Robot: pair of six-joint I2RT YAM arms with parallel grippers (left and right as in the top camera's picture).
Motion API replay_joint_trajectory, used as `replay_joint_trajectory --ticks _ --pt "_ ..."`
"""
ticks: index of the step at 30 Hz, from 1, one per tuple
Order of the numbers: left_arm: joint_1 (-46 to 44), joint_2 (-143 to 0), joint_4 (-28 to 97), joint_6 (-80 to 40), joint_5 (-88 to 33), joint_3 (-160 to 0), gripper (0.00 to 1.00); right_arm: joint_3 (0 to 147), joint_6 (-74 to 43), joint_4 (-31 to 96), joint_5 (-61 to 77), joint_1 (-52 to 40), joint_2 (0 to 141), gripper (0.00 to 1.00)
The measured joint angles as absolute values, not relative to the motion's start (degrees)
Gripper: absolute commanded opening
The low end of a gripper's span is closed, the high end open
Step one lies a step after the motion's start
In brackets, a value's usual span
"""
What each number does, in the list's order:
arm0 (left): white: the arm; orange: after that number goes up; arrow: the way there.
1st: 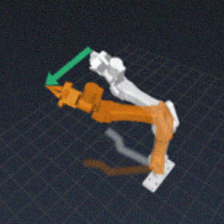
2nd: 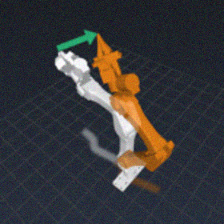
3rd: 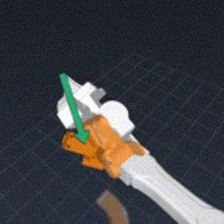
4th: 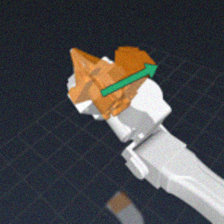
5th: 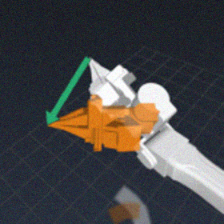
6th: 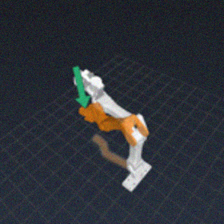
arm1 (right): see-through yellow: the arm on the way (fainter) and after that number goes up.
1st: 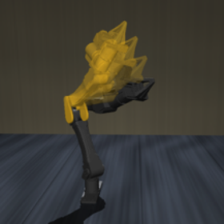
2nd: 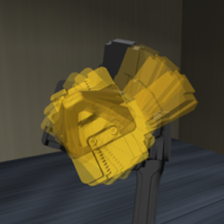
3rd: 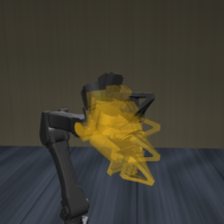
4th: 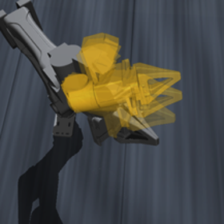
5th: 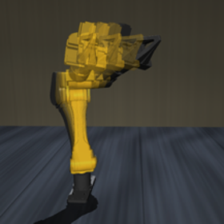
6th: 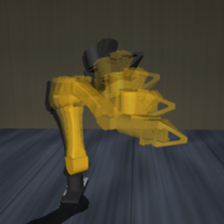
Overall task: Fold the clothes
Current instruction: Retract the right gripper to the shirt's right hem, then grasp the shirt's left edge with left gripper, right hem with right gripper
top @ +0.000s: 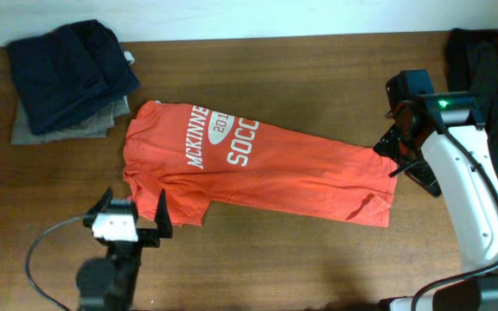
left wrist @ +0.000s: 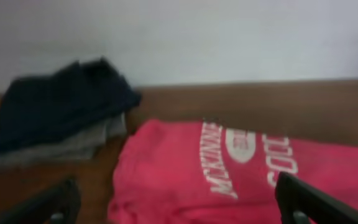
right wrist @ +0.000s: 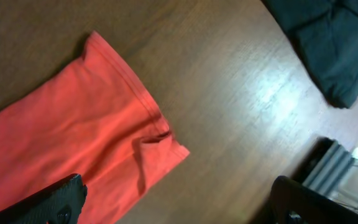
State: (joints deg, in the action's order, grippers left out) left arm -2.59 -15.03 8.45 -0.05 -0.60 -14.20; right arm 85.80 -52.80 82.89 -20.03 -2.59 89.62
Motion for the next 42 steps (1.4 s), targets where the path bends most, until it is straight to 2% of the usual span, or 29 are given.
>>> replay_joint_trajectory --ticks 4,10,17,22,29,35,42 --pt "-2.6 -32.8 13.7 1.8 1.4 -28.1 0.99 85.8 -53.0 81.6 -17.6 -2.5 89.6 0.99" --pt "-2.5 -62.1 29.8 8.5 -0.4 -49.6 0.99 85.7 -52.4 83.5 -14.0 -2.5 89.6 0.99" --pt "-1.1 -82.0 32.8 9.0 -3.7 -52.9 0.99 85.0 -52.3 85.3 -14.0 -2.5 89.6 0.99" --pt "0.0 -84.3 35.4 7.9 -4.4 -52.9 0.99 84.9 -52.3 86.8 -14.1 -2.5 89.6 0.99" --pt "7.3 -84.3 44.3 5.1 -6.3 -53.0 0.99 84.8 -54.3 90.7 -14.1 -2.5 89.2 0.99" --pt "9.5 -84.4 43.9 2.1 -7.4 -53.0 0.99 82.9 -55.3 89.2 -14.0 -2.5 86.4 0.99" --pt "9.5 -89.4 41.1 1.5 -12.8 -53.1 0.99 71.9 -54.9 83.1 -12.4 -2.5 86.2 0.99"
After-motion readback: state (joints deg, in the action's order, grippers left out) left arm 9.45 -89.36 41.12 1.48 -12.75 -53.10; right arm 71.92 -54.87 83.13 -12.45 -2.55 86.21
